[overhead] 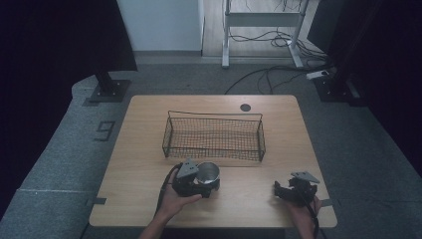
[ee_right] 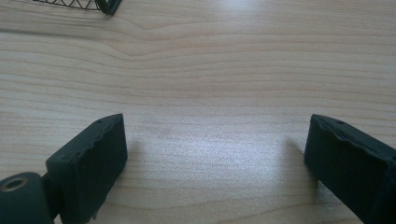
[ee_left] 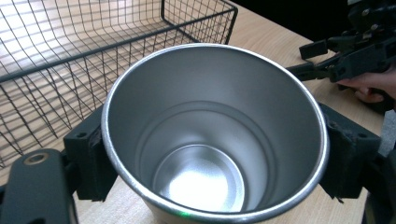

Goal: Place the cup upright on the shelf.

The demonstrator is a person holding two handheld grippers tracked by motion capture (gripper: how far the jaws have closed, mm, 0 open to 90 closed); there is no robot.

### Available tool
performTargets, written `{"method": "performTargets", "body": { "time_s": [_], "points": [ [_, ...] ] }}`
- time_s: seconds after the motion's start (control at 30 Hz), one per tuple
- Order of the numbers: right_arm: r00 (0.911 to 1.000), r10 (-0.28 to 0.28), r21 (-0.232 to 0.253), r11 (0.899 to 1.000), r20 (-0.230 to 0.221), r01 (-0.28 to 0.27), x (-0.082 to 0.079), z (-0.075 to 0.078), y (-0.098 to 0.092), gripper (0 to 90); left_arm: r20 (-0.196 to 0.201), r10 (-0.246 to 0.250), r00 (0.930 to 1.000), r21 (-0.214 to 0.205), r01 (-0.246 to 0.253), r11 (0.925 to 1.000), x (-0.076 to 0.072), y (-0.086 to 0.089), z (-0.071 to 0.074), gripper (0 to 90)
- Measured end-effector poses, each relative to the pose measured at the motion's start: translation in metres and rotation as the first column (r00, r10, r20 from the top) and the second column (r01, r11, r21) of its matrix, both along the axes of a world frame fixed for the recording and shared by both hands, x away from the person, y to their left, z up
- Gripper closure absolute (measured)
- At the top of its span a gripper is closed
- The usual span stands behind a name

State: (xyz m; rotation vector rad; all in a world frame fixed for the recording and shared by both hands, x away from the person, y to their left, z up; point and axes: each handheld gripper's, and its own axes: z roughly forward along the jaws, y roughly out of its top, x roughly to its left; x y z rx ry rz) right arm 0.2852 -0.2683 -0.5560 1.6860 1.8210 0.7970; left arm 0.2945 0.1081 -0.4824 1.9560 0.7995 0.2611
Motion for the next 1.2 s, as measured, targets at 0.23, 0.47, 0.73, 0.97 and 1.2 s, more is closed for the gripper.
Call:
{"method": "performTargets", "body": {
  "time_s": [0.23,0.47,0.73,0.97,1.2],
  "points": [
    [1.0000,-0.001,0.000,1.000,0.001,0.001,0.000,0.000,0.000,6.0,0.006,-0.005,1.0000,-0.008,0.005,1.0000,-0.001,0.004,0.005,15.7],
    [1.0000,-0.001,0.000,1.000,0.001,0.001,0.000,0.000,0.000,6.1,0.005,-0.001,1.0000,-0.006,0.001,1.0000,0.000,0.006,0.006,15.8],
    [1.0000,-0.001,0.000,1.000,0.001,0.001,0.000,0.000,0.000,6.1,0.016,0.006,0.9999,-0.016,-0.006,0.9999,0.000,0.012,0.013,15.8],
    [1.0000,0.000,0.000,1.000,0.001,0.000,0.000,0.000,0.000,6.2,0.022,0.001,0.9998,-0.012,-0.001,0.9999,0.000,0.012,0.018,15.9],
    [1.0000,0.000,0.000,1.000,0.001,0.000,0.000,0.000,0.000,6.2,0.014,-0.005,0.9999,-0.009,0.005,0.9999,0.002,0.012,0.018,15.9]
  ]
}}
